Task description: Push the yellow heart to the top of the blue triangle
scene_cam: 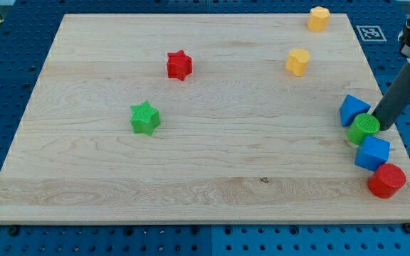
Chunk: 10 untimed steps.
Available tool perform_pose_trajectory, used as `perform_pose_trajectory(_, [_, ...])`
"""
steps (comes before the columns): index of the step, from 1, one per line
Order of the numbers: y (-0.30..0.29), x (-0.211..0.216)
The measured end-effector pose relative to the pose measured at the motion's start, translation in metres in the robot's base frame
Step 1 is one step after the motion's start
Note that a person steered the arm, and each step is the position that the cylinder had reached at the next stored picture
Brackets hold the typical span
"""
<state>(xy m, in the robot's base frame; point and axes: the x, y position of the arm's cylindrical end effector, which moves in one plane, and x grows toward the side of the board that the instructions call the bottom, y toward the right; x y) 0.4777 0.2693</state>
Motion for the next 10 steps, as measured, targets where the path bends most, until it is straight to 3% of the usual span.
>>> perform_pose_trajectory(2, [0.000, -0.003])
perform_pose_trajectory(4, [-0.006, -0.048])
perform_pose_trajectory(7, [-0.145, -0.105])
perform_pose_trajectory(8, [-0.149, -0.146])
perform_pose_trajectory(10, [-0.149, -0.156])
